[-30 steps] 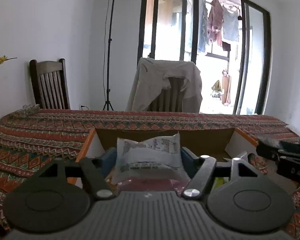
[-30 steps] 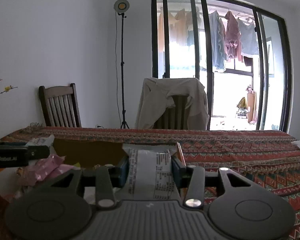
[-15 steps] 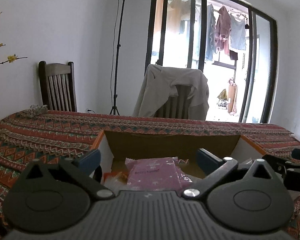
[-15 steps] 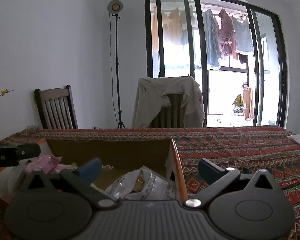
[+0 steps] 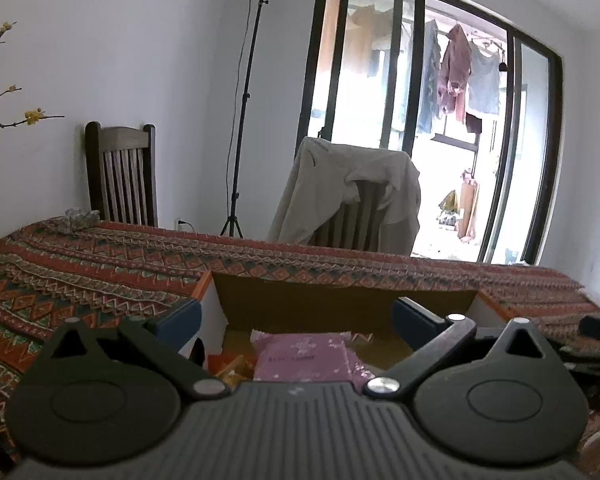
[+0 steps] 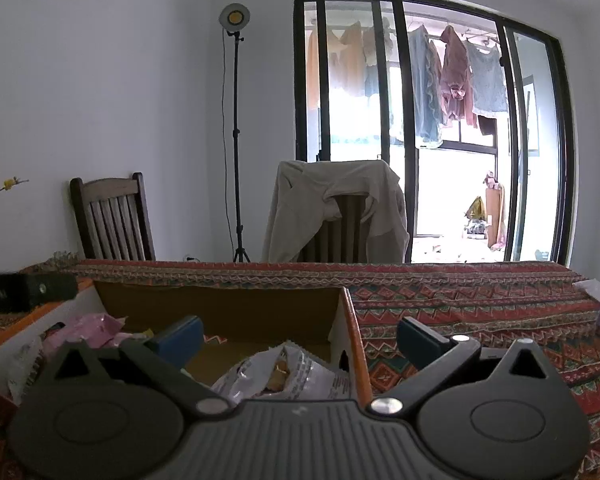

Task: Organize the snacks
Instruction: 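Carry both white packets over the box and open both grippers to drop them, then withdraw both grippers from the box toward the remaining packets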

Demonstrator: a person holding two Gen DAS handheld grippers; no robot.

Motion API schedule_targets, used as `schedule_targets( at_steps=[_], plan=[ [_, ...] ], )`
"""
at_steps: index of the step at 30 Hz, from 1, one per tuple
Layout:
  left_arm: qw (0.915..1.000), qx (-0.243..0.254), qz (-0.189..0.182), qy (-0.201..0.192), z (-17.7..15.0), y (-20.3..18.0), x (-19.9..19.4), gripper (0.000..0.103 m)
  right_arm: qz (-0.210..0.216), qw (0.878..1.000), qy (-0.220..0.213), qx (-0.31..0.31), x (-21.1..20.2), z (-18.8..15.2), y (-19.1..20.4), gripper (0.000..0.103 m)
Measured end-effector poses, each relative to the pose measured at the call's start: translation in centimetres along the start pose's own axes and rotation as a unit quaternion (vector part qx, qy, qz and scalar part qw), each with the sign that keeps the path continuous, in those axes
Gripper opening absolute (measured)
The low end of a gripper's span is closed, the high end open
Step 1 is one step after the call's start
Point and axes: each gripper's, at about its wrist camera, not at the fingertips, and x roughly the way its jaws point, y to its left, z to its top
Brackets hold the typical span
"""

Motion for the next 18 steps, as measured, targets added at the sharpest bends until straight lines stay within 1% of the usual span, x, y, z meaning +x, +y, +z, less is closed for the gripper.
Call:
schedule_targets(
  at_steps=[5, 8, 11, 13, 15, 18],
  plan=[
    [0.9999, -0.011, -0.007, -0.008, 1.2, 0.0, -1.9, 0.103, -0.012, 1.000, -0.009, -0.010, -1.7, 1.2, 0.4, 0.103],
    [0.9998, -0.012, -0.012, -0.007, 1.3, 0.4, -3.1, 0.103, -0.016, 1.000, -0.010, -0.012, -3.0, 1.7, 0.7, 0.103],
    [0.9999, -0.011, -0.013, 0.000, 0.8, 0.9, -4.2, 0.103, -0.014, 1.000, 0.001, -0.007, -4.2, 1.6, 0.9, 0.103],
    [0.9999, -0.008, -0.007, 0.007, 0.3, 1.2, -5.0, 0.103, -0.012, 1.000, 0.010, -0.002, -4.9, 1.3, 1.0, 0.103],
    [0.9999, -0.003, 0.002, 0.012, -0.4, 1.5, -5.8, 0.103, -0.009, 1.000, 0.020, 0.005, -5.8, 0.7, 1.1, 0.103],
    [0.9996, -0.002, 0.004, 0.027, -1.6, 2.3, -7.0, 0.103, -0.006, 0.999, 0.037, 0.010, -7.0, -0.3, 1.4, 0.103]
  ],
)
